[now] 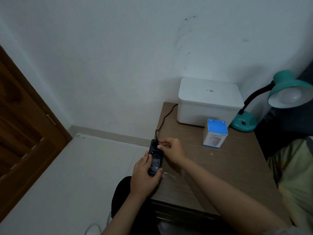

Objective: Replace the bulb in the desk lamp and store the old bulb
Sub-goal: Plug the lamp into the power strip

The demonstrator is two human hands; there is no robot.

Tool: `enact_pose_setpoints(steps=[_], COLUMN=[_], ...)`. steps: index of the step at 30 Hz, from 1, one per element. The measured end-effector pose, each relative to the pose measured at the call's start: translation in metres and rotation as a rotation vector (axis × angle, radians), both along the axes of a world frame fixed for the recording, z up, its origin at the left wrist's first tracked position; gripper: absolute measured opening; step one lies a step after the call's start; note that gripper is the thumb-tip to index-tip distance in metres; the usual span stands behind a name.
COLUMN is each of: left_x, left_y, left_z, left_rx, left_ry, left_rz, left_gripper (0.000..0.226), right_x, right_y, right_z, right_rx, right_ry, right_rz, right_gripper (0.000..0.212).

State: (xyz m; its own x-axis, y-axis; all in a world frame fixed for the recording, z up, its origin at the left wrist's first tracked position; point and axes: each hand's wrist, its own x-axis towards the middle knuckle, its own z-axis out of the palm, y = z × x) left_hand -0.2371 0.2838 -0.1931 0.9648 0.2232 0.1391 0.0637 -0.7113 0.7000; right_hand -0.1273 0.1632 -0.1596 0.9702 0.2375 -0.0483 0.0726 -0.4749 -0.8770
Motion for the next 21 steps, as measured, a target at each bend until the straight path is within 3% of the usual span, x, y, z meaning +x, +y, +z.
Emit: enact_pose_setpoints(steps=[5, 9, 12, 17, 21], left_x=[0.004, 0.003, 0.007, 0.038, 0.082], left_y=[-0.012, -0.060, -0.110, -0.192, -0.251], left_z=[0.012, 0.015, 0.013, 0.008, 0.009], left_rx=[0.166, 0.172, 0.055, -0.001, 0.008], left_ry=[0.128, -0.036, -0.159, -0.195, -0.095], left_rz=[0.003, -0.080, -0.194, -0.429, -0.591], left_gripper=[0.072, 0.051, 0.037, 0.033, 0.045], right_x=[-0.041, -0.071, -0.077, -0.048, 0.003], right_y=[-0.057, -0.119, -0.170, -0.251, -0.294], right_z=[-0.009, -0.028, -0.039, -0.037, -0.033], right_rx=[-0.098, -0.149, -0.185, -0.256, -0.265], right_ry=[-0.074, -0.291, -0.358, -0.386, -0.427], right_rz=[0.028, -0.160, -0.327, -0.549, -0.646], right_gripper=[0.023, 0.011, 0.013, 0.011, 0.013])
